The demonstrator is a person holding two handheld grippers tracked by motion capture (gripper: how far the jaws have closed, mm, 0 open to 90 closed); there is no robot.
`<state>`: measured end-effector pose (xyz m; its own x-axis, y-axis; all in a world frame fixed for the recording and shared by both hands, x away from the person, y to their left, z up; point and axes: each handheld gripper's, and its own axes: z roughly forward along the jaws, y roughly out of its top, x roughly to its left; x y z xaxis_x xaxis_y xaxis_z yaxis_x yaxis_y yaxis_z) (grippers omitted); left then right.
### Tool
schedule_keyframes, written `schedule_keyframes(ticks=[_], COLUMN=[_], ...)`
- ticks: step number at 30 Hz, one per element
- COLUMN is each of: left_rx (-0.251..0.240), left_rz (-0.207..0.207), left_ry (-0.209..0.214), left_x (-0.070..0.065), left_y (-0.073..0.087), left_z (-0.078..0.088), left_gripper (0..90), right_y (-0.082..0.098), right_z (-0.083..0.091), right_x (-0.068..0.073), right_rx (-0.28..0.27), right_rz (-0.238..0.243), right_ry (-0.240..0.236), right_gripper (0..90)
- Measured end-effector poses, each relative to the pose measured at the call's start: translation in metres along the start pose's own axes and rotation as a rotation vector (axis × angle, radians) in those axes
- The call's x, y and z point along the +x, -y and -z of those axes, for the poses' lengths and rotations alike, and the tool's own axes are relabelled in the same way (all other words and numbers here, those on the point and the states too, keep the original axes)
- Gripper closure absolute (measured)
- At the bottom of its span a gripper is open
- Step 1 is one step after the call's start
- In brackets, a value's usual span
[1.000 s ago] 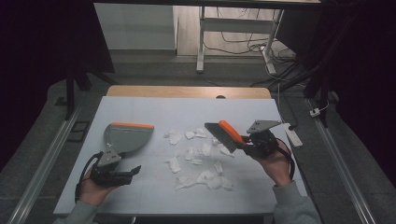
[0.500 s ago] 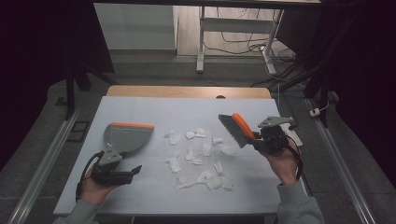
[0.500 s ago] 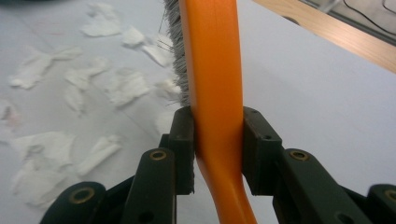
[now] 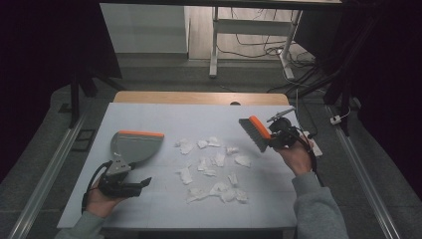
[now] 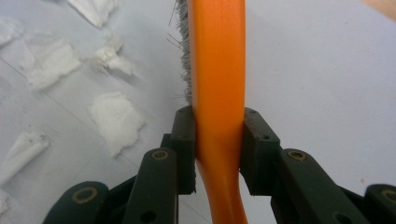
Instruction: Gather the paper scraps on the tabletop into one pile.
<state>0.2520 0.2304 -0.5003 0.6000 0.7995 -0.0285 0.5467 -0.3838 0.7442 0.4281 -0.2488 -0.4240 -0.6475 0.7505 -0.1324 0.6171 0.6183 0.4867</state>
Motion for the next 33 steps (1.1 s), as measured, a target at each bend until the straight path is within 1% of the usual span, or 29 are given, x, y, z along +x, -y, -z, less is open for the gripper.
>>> schedule_keyframes(ticks=[1,3,6,10,13,15,17,20,21,23,24,25,27,29,30,33], left_rx=[-0.001,-0.003,-0.007,-0.015,-0.014,-0.011,-0.009,-0.008,-0.007,-0.007,-0.008,-0.008,-0.005,-0.001,-0.002,-0.005], left_rz=[0.001,0.0,0.004,0.009,0.012,0.01,0.01,0.011,0.011,0.01,0.012,0.012,0.011,0.01,0.011,0.012], left_ry=[0.001,0.001,-0.001,-0.008,-0.008,-0.009,-0.009,-0.009,-0.009,-0.006,-0.003,-0.001,-0.001,-0.001,-0.001,-0.002], left_x=[0.0,0.0,0.0,0.0,0.0,0.0,0.0,0.0,0.0,-0.001,-0.001,-0.001,-0.001,-0.001,-0.001,-0.001], left_y=[0.0,0.001,0.001,0.001,0.002,0.003,0.003,0.003,0.003,0.003,0.003,0.003,0.003,0.003,0.003,0.003], left_z=[0.0,0.0,0.001,0.003,0.003,0.003,0.003,0.002,0.002,0.002,0.002,0.002,0.001,0.001,0.001,0.001], left_gripper=[23.3,23.3,23.3,23.4,23.4,23.5,23.5,23.5,23.5,23.5,23.6,23.5,23.6,23.7,23.7,23.9], right_y=[-0.002,-0.006,-0.012,-0.022,-0.027,-0.03,-0.033,-0.035,-0.035,-0.034,-0.034,-0.033,-0.032,-0.032,-0.033,-0.035], right_z=[-0.002,-0.006,-0.012,-0.023,-0.031,-0.035,-0.037,-0.037,-0.037,-0.034,-0.032,-0.031,-0.028,-0.024,-0.021,-0.012], right_x=[0.001,0.003,0.008,0.017,0.025,0.032,0.043,0.059,0.064,0.073,0.077,0.081,0.089,0.09,0.089,0.079], right_rx=[0.024,0.062,0.102,0.159,0.186,0.189,0.198,0.211,0.209,0.199,0.193,0.19,0.177,0.149,0.135,0.078], right_rz=[0.012,0.036,0.063,0.118,0.141,0.156,0.195,0.258,0.269,0.29,0.288,0.297,0.303,0.298,0.294,0.25], right_ry=[-0.003,0.013,0.021,0.045,0.035,0.022,0.027,0.015,0.009,-0.036,-0.058,-0.08,-0.113,-0.133,-0.133,-0.123], right_gripper=[69.6,69.7,69.7,69.7,69.7,69.8,69.8,70.0,70.1,70.0,70.1,70.1,70.0,70.0,70.0,69.9])
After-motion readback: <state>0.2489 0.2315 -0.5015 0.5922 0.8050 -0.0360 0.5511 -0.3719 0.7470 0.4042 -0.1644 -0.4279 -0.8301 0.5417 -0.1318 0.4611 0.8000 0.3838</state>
